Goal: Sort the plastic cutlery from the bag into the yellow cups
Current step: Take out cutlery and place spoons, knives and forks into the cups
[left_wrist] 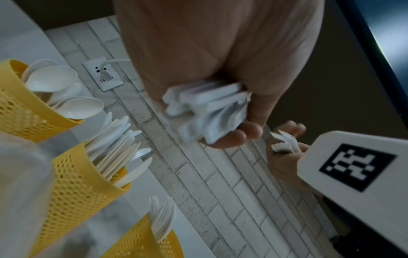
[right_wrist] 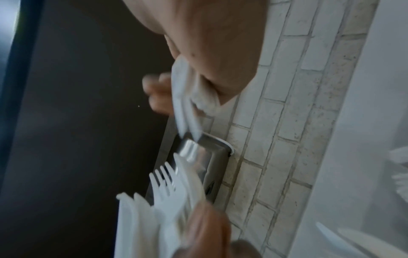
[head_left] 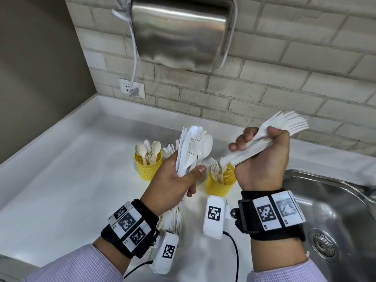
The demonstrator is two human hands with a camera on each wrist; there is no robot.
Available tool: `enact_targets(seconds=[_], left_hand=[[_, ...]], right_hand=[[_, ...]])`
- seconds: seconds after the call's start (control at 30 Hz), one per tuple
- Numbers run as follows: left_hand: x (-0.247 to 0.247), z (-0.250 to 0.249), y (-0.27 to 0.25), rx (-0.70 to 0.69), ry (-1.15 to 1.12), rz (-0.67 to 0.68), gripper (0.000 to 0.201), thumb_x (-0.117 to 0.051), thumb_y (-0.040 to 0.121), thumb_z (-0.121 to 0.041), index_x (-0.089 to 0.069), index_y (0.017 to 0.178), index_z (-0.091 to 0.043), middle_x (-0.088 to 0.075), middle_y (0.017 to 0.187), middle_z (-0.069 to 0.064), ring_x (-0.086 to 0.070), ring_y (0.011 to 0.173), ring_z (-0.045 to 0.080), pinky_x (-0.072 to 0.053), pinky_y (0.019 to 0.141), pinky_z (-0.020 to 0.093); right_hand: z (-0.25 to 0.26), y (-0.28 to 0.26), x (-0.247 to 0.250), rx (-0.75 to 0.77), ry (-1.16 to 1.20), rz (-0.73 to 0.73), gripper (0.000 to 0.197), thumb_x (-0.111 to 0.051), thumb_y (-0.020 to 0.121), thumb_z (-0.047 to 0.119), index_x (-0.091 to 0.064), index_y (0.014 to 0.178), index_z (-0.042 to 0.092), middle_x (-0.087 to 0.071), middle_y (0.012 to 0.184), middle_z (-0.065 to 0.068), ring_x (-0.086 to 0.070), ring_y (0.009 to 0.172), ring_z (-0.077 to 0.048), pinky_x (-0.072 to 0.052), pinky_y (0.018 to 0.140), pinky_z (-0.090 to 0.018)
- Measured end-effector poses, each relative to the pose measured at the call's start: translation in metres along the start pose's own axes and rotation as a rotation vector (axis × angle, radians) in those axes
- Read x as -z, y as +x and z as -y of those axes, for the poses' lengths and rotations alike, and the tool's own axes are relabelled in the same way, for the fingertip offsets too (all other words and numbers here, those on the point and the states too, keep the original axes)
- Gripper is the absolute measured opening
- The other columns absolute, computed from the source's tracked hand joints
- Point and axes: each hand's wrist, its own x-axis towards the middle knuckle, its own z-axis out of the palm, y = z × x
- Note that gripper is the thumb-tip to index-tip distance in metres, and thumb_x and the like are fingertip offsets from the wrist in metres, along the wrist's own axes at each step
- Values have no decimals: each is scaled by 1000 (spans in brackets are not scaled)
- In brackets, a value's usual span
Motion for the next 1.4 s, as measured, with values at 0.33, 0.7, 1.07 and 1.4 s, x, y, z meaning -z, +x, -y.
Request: enact_targets(seconds=[0.33,0.7,1.07,1.4], left_hand=[[2,-1,-1,-12,-20,17,12,-66,99,-16,-59,93,-8,-59,60,3,-56,49,20,-50,53,33],[7,-4,-2,-36,-10,67,11,-66,100,-11,-57,94,-15,-58,60,-5,-54,49,19,-47,52,31],[12,-1,-4,-57,41,88,13,-67,100,-20,-59,93,-13,-55,55,6,-54,49,22,-47,54,31],[10,-6,-5,-73,38,136,15,-64,101,-22,-59,97,-9,-53,56,7,-50,47,22,-45,53,29]], right_hand=[[12,-12,-7,511,-462,10,25,-73,93,33,-63,82,13,-34,48,-1,-28,39,-15,-27,42,-24],[2,-6,-8,411,-1328,453,2,-77,88,24,-77,90,25,-75,74,2,-72,72,-17,-58,68,-37],[20,7,-27,374,-1149,496,7,-73,93,11,-70,87,14,-65,59,14,-57,48,-2,-43,53,-13],[9,4,-18,103,-987,457,22,-77,91,14,-58,79,17,-46,51,-2,-35,39,-21,-35,46,-30]])
